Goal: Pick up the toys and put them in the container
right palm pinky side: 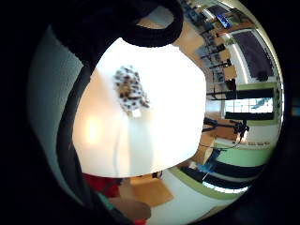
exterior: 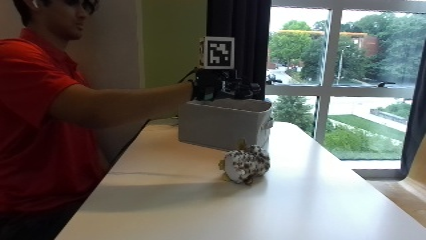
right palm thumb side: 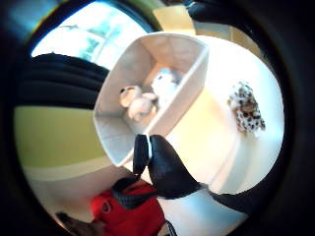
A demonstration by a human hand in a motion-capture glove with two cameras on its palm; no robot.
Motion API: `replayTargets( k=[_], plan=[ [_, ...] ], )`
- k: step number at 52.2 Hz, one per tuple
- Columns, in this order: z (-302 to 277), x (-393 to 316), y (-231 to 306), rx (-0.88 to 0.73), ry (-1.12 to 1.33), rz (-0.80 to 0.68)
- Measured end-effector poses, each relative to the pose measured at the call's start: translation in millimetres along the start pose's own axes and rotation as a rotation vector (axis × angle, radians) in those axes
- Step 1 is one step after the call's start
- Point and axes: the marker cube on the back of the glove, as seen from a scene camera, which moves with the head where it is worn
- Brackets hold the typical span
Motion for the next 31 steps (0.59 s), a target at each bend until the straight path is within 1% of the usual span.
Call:
replayTargets(
  k=[8,14,20,26,31],
  plan=[
    [23,44,8,-0.033,0.057,0.075],
    [52,80,8,-0.092,0.071,0.084],
    [74,81,-6,-0.115,0.006,0.202],
    [89,83,-14,-0.158,0.020,0.222],
    [99,83,-21,-0.157,0.006,0.199]
  ],
)
